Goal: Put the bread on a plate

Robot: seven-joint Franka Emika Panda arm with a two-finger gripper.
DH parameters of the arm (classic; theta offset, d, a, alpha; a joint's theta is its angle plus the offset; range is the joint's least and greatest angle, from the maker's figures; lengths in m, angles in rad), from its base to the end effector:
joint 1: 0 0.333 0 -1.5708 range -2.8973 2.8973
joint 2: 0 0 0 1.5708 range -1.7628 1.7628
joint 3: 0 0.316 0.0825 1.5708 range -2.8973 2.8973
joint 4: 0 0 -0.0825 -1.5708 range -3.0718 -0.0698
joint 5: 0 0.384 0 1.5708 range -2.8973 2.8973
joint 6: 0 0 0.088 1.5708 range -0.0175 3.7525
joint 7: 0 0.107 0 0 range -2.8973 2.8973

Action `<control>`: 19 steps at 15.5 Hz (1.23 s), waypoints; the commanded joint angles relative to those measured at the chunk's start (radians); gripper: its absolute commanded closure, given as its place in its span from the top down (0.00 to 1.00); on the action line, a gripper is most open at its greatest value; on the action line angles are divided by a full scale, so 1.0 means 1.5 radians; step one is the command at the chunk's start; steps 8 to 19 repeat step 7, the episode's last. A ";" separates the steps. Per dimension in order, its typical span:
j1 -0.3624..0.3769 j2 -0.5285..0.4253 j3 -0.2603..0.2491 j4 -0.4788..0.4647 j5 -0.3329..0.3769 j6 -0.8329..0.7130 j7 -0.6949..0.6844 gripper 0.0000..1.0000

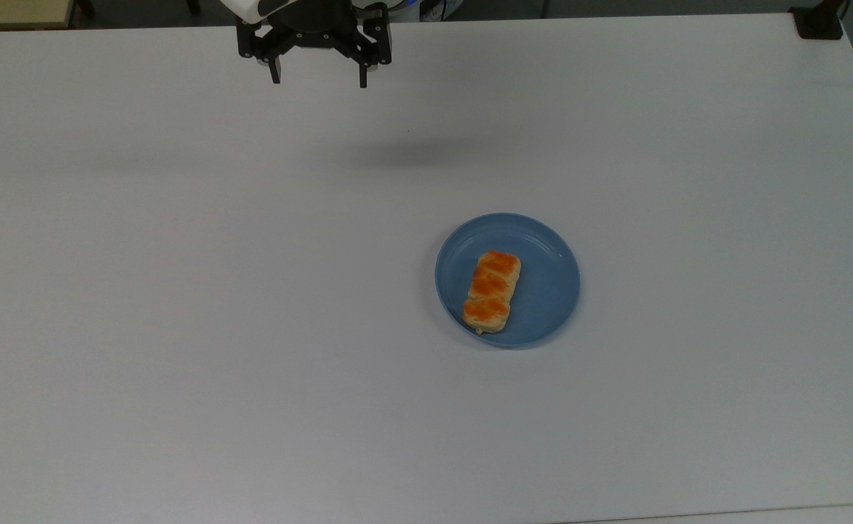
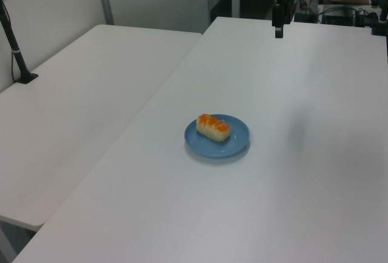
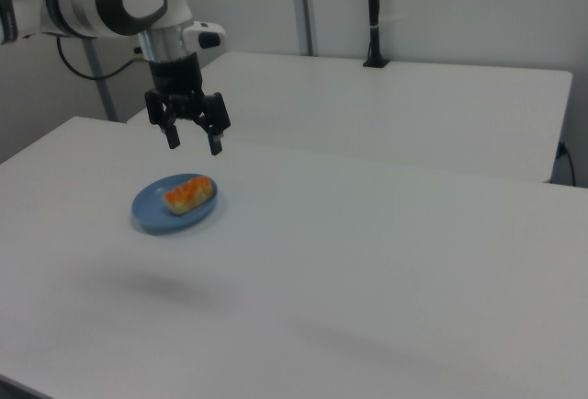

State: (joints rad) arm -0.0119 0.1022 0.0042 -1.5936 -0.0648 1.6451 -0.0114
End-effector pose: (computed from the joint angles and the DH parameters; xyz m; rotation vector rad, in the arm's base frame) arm 0.5880 -0.0111 0.5618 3.0770 0.0156 -0.0790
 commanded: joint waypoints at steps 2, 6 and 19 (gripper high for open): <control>0.017 -0.017 -0.037 -0.012 0.033 -0.003 -0.029 1.00; 0.018 -0.026 -0.045 -0.011 0.031 -0.006 -0.029 1.00; 0.018 -0.028 -0.045 -0.012 0.031 -0.013 -0.030 1.00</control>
